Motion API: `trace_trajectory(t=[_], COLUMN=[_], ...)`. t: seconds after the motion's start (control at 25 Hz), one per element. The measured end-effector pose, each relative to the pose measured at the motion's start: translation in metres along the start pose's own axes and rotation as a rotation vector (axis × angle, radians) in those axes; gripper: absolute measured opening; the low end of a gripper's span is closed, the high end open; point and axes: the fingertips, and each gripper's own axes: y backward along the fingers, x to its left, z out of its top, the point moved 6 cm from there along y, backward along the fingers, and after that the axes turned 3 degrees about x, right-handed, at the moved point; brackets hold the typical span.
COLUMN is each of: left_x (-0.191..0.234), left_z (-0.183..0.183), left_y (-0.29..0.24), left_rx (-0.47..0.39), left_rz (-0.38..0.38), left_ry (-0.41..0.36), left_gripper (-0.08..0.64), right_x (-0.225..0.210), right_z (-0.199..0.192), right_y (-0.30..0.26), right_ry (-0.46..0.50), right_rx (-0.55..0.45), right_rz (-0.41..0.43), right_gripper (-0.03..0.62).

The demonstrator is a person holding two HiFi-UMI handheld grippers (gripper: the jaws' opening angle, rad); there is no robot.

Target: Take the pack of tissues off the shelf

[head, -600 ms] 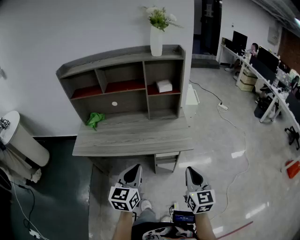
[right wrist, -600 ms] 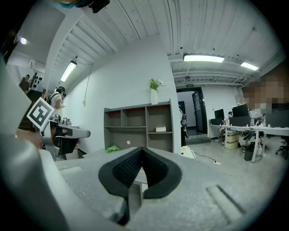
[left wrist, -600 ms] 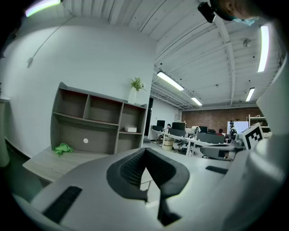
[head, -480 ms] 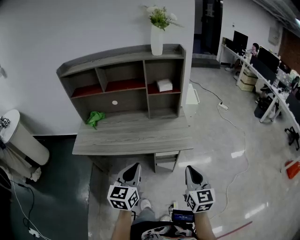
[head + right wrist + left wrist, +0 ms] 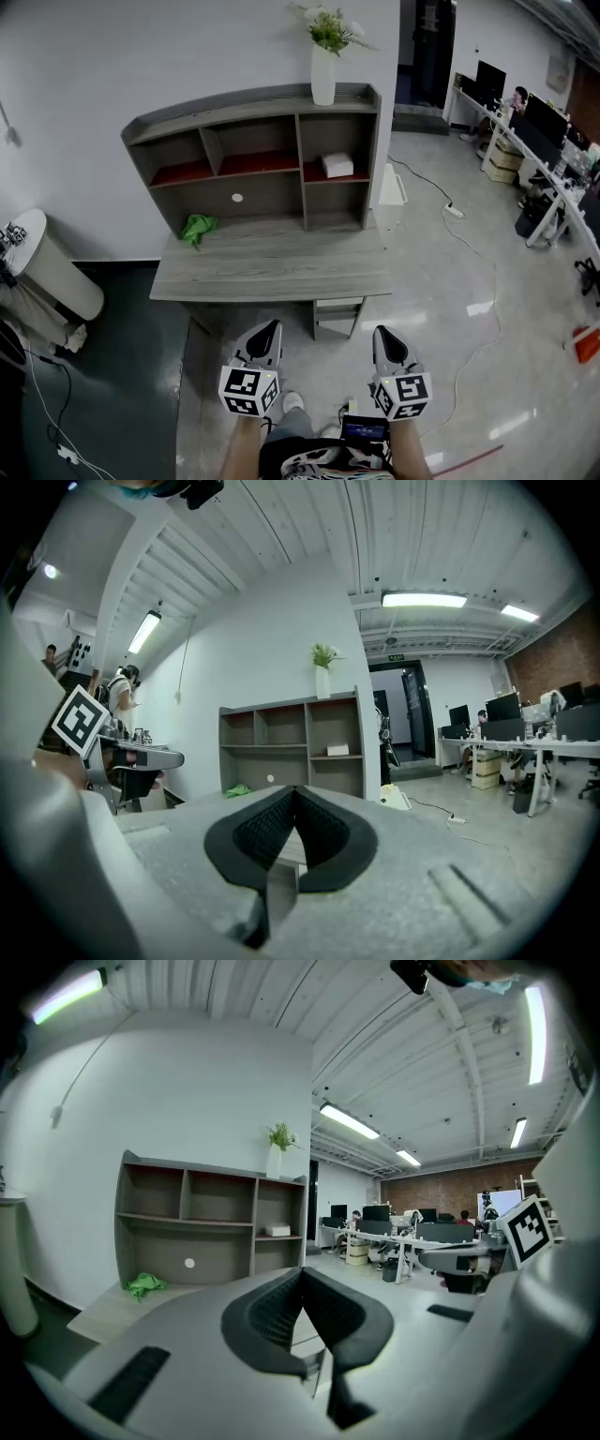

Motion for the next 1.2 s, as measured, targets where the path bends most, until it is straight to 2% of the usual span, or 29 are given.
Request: trace_trajectory(t=[0.16,0.36,0.56,0.72,0.92,1.2], left_x=[0.004,0.015,0.033,0.057,0.090,0.144], left_z=[-0.003,-0.004,-0.002,0.007,0.034,0.081], left_y=[0.003,-0.006,-0.035,-0.081,-0.158,-0.258], left_rx=[0.006,-0.016,-0.008,-0.023,-0.058,-0.042], left_rz=[0.014,-0.009,0.006,-0.008,-0.106,-0.134], left_ry=[0.006,0.071,0.061,0.067,0.135,0.056], left_gripper=[0.006,0.006,0.006,0.006,0.006,0.006], right_x=[0.002,0.000,-0.011,-0.029,-0.059,-0.086], right_z=[0.000,-0.001,0.003,0.008,0.027,0.068], right_y=[-0.005,-0.022,-0.054,-0.098,-0.165,-0.263], right_ry=[-0.002,0.004,-0.024,-0.028,-0.052,-0.071], right_rx=[-0.002,0.009,-0.001,0.003,-0.010,-0.059], right_rz=[0.016,0.028,0.024,0.014,-0.014,-0.043], right_gripper=[0.005,0.005,0.005,0.005,0.005,0.005])
